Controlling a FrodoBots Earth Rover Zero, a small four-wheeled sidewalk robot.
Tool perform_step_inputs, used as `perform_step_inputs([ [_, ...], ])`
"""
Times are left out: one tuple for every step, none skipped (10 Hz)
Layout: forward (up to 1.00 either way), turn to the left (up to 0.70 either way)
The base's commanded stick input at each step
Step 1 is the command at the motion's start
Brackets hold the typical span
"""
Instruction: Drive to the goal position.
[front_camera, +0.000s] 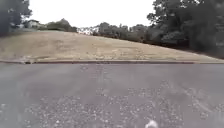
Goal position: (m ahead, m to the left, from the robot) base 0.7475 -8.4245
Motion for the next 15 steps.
perform_step_inputs([
  [0.45,0.0],
  [0.45,0.0],
  [0.45,0.0],
  [0.45,0.0],
  [0.45,0.0],
  [0.0,0.0],
  [0.0,0.0],
  [0.45,0.0],
  [0.45,0.0],
  [0.45,0.0],
  [0.45,0.0],
  [0.45,0.0],
  [0.45,-0.01],
  [0.45,-0.02],
  [0.16,-0.63],
])
